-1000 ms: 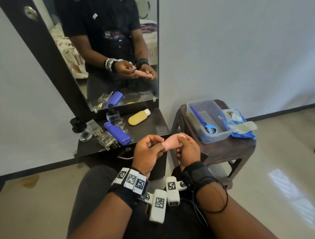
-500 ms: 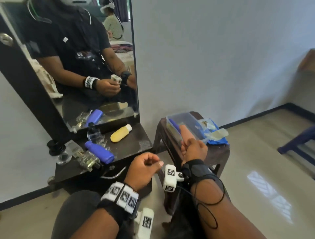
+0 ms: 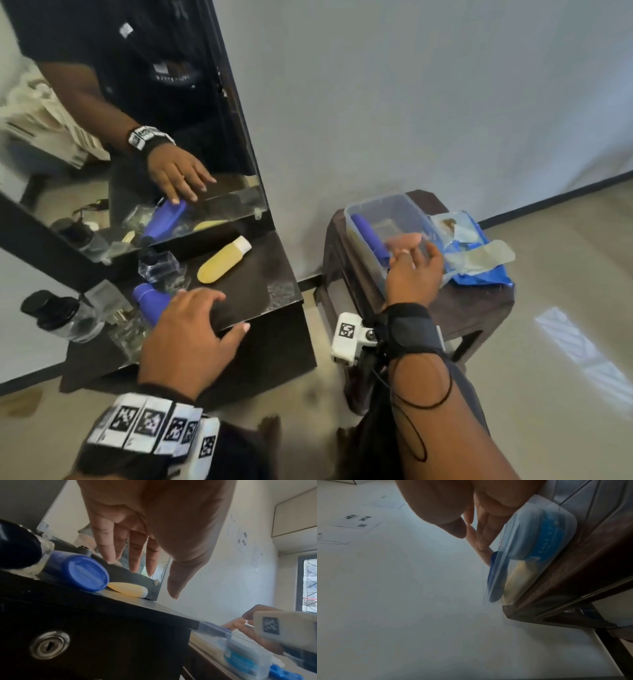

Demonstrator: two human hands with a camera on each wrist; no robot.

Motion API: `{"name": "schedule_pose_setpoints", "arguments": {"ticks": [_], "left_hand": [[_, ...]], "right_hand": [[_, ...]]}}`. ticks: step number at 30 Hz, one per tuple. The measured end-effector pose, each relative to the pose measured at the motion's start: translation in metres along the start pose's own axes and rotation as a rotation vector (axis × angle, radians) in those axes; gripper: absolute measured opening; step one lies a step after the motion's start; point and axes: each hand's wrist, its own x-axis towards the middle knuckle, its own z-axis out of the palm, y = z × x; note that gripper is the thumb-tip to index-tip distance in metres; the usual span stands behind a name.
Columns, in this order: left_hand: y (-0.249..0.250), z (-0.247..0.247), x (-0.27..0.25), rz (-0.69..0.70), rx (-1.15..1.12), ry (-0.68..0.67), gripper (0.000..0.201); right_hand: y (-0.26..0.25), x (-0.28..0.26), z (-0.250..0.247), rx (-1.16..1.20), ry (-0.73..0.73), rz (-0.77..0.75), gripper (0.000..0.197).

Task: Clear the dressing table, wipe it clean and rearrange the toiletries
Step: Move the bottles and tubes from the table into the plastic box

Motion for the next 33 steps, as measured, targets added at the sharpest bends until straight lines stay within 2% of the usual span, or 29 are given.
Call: {"name": "schedule_pose_setpoints", "arguments": {"ticks": [2, 6, 10, 14, 18, 22, 25, 28, 31, 33], "left_hand": [[-0.001, -0.001, 0.006, -0.005, 0.004, -0.003, 0.054], [0.007, -0.003, 0.025, 0.002, -0.012, 0.030, 0.050], [0.015, -0.006, 0.059, -0.010, 0.023, 0.047, 0.053], [0.023, -0.005, 0.089, -0.023, 0.126, -0.059, 0.059], [0.023, 0.001, 0.102, -0.072, 0.271, -0.175, 0.060], [0.020, 0.005, 0.107, -0.067, 0.300, -0.190, 0.054], [0.024, 0.001, 0.103, -0.056, 0.280, -0.162, 0.047], [0.040, -0.004, 0.091, 0.068, 0.154, -0.088, 0.053], [0.070, -0.002, 0.075, 0.279, -0.042, -0.164, 0.061], [0.089, 0.005, 0.070, 0.408, -0.088, -0.220, 0.063]], "right_hand": [[0.009, 0.007, 0.002, 0.009, -0.057, -0.004, 0.051], [0.014, 0.015, 0.002, -0.011, -0.029, -0.071, 0.027], [0.015, 0.009, 0.004, -0.155, -0.064, -0.135, 0.018], [-0.001, -0.005, 0.005, -0.162, -0.163, -0.209, 0.008], [0.002, -0.011, 0.005, -0.236, -0.213, -0.286, 0.013], [0.001, -0.011, 0.004, -0.266, -0.239, -0.268, 0.016], [0.000, -0.016, 0.005, -0.286, -0.237, -0.267, 0.010], [-0.002, -0.025, 0.008, -0.290, -0.282, -0.320, 0.004], [0.003, -0.032, 0.014, -0.258, -0.447, -0.306, 0.023], [0.006, -0.033, 0.017, -0.239, -0.529, -0.278, 0.039]]}}
